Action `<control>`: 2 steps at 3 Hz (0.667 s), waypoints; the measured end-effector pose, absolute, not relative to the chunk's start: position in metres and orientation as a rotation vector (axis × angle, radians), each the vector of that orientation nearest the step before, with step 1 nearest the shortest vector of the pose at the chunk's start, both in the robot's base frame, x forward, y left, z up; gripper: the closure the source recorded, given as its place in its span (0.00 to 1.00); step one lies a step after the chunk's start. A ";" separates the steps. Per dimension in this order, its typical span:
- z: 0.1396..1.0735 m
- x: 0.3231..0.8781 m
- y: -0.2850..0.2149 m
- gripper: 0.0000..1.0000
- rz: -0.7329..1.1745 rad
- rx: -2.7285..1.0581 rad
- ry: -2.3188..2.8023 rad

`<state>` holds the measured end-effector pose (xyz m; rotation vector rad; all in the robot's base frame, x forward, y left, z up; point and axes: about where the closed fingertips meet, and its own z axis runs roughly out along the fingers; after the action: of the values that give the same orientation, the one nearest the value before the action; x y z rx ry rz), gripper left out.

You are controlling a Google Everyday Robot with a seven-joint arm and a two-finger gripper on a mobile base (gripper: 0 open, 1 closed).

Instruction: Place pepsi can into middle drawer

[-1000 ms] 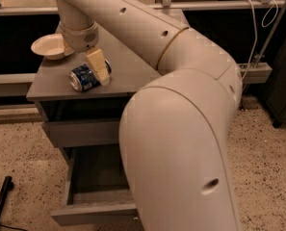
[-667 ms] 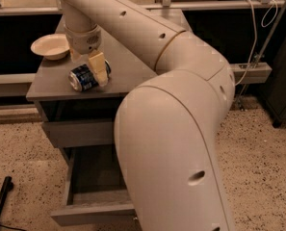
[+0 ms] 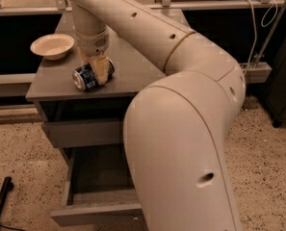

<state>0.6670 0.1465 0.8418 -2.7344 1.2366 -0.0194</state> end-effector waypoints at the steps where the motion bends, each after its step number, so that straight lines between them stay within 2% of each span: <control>1: 0.845 0.654 0.110 0.89 0.029 -2.636 1.330; 2: 0.852 0.631 0.056 1.00 0.059 -2.442 1.507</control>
Offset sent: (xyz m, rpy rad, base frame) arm -0.0697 -0.2537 -0.0118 0.2484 0.0173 -0.6799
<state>0.6311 0.0562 0.8523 -2.4424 1.5073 0.0589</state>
